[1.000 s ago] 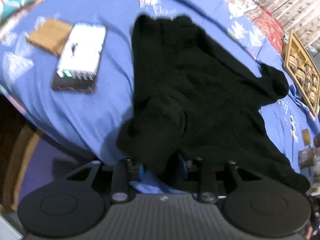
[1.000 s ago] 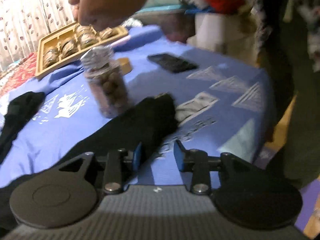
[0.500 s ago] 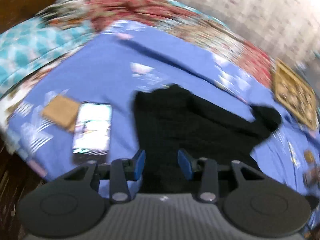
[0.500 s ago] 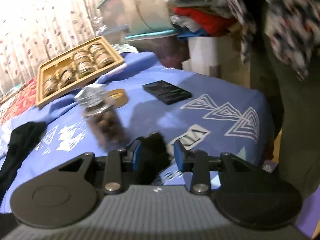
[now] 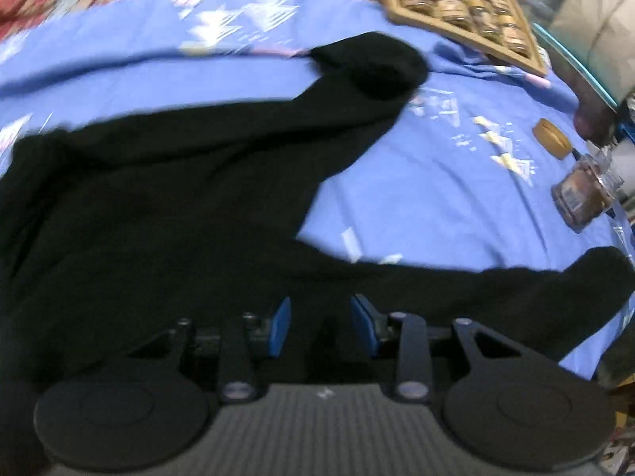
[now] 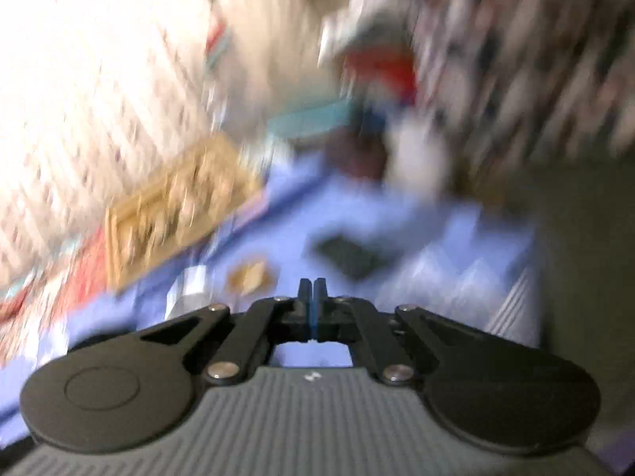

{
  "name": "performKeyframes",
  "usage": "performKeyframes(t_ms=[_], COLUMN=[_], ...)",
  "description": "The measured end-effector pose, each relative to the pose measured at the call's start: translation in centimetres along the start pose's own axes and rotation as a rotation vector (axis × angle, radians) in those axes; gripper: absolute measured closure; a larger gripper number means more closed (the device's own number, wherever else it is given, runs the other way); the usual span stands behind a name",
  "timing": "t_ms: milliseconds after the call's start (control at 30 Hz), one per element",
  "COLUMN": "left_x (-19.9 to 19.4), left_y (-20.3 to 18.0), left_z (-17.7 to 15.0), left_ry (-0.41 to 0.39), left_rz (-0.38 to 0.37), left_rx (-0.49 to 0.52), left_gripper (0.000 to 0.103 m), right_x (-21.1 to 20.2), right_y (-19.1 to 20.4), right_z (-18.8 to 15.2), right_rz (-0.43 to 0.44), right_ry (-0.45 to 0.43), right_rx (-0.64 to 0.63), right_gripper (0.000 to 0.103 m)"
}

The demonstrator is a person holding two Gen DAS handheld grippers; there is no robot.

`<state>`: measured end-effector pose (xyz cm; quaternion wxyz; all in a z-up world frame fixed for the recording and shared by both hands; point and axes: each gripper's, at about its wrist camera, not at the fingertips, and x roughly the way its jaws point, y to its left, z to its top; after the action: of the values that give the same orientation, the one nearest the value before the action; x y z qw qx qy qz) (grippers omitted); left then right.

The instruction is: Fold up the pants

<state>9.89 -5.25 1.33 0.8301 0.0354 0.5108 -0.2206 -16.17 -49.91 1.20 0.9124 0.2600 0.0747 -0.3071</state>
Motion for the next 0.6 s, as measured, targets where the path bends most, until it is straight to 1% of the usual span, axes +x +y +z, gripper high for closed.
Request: performKeyframes(t_ms=[33,67,100,133,200,233,267,300,333,367,400,433,467,500,533,567,600], left_x=[0.3,0.6,1.0,1.5,2.6,3.3,4.0,4.8,5.7,6.6,7.5,7.7,7.5,7.3,7.1,6.8,6.3], left_y=[-0.7,-1.5,-2.3,-3.2,-4.6,-5.4,-6.0,-6.5,-7.1,-7.7,-8.4,-9.0,-9.6,-10.3,-10.9,-11.3,-11.5], left_z=[0.4,0.8,1.1,1.3,1.4,1.5,1.4,1.1,0.7,0.2,-0.6,-1.3,-1.7,-1.9,-2.0,-1.8,-1.4], left_ry=[-0.014,-0.026,-0.035,-0.039,-0.035,-0.025,-0.012,0.004,0.021,0.038,0.041,0.015,-0.002,-0.007,-0.035,-0.071,-0.119], left_rz=[0.006,0.018,0.034,0.050,0.067,0.069,0.066,0.064,0.069,0.085,0.118,0.139,0.130,0.125,0.176,0.215,0.240], left_rx=[0.032,0.072,0.115,0.160,0.259,0.308,0.353,0.394,0.428,0.461,0.508,0.546,0.576,0.586,0.591,0.596,0.582], left_gripper=[0.068,0.067,0.067,0.067,0.067,0.066,0.064,0.063,0.058,0.058,0.059,0.070,0.097,0.097,0.097,0.097,0.097], right_x=[-0.3,-0.2,0.3,0.7,1.6,2.0,2.4,2.7,3.2,3.8,4.4,5.2,6.0,6.3,5.9,5.0,4.0], right_y=[-0.3,-0.6,-1.2,-1.8,-2.8,-3.0,-3.1,-3.2,-3.0,-2.6,-2.2,-1.8,-1.2,-0.6,0.1,0.5,0.4], right_z=[0.8,1.4,1.6,1.4,0.3,-0.7,-1.8,-2.8,-4.0,-5.0,-5.9,-6.7,-7.6,-7.9,-7.9,-7.3,-6.3], right_rz=[-0.023,-0.043,-0.054,-0.047,-0.012,0.009,0.036,0.056,0.070,0.074,0.069,0.072,0.085,0.085,0.071,0.076,0.090], right_ry=[-0.032,-0.035,-0.011,0.018,0.097,0.142,0.183,0.216,0.245,0.274,0.309,0.348,0.398,0.423,0.411,0.360,0.290], right_rx=[-0.013,-0.024,-0.025,-0.017,0.014,0.028,0.046,0.062,0.070,0.067,0.063,0.058,0.047,0.021,0.001,0.003,0.023], right_gripper=[0.100,0.095,0.095,0.095,0.089,0.076,0.051,0.039,0.030,0.030,0.030,0.033,0.061,0.069,0.070,0.070,0.071])
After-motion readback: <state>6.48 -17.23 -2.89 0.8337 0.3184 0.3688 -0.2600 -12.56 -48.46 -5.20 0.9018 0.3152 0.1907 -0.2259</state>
